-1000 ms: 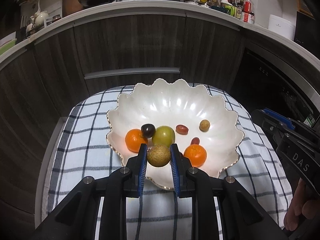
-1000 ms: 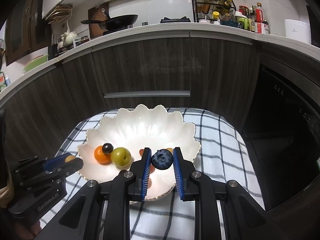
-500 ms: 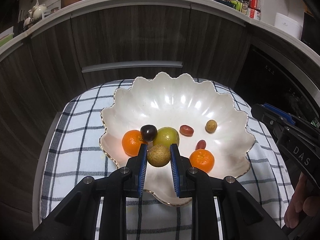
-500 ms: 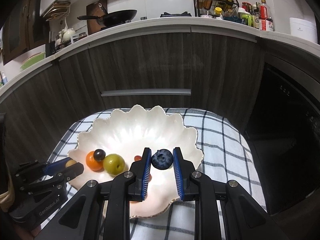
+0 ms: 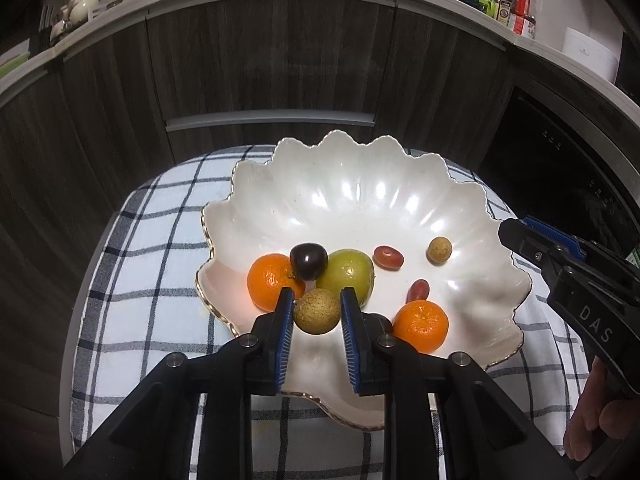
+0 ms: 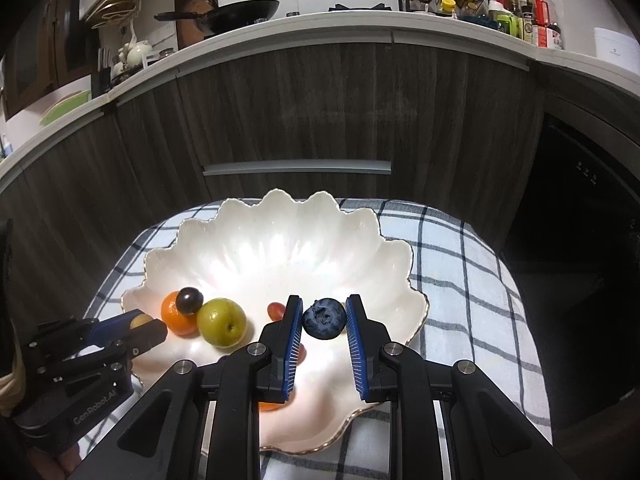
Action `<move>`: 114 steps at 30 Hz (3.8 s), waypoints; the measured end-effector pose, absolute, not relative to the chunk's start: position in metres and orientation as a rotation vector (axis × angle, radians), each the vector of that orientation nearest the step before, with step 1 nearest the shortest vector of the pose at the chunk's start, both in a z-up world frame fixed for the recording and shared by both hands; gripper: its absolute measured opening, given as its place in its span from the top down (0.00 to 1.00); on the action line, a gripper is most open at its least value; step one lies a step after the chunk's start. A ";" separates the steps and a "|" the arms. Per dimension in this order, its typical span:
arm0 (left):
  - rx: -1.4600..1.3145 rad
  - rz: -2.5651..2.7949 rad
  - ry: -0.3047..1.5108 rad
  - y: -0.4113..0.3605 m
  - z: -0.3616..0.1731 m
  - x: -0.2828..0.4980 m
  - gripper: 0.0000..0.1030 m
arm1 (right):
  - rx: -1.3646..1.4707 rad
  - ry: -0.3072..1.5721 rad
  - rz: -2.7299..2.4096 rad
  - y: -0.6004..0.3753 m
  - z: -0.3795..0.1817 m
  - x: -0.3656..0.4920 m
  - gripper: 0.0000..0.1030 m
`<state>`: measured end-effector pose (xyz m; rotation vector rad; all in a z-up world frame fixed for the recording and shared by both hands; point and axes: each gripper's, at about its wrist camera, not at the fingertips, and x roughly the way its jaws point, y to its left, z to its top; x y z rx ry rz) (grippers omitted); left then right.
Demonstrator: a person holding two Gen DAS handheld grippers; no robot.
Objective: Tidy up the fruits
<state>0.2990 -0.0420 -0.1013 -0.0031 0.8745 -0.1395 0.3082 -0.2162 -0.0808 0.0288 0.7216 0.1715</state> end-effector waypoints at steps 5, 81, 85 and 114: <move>-0.005 -0.133 0.862 -0.041 -0.099 0.298 0.61 | 0.027 0.718 0.178 -0.217 -0.080 0.308 0.75; -0.047 0.018 0.584 -0.005 -0.018 0.081 0.17 | 0.041 0.501 -0.016 -0.220 -0.005 0.081 0.23; -0.054 0.035 0.564 0.001 -0.021 0.071 0.17 | 0.028 0.492 -0.031 -0.216 -0.009 0.070 0.23; -0.059 0.042 0.562 0.005 -0.028 0.051 0.16 | 0.036 0.511 -0.037 -0.216 -0.017 0.052 0.23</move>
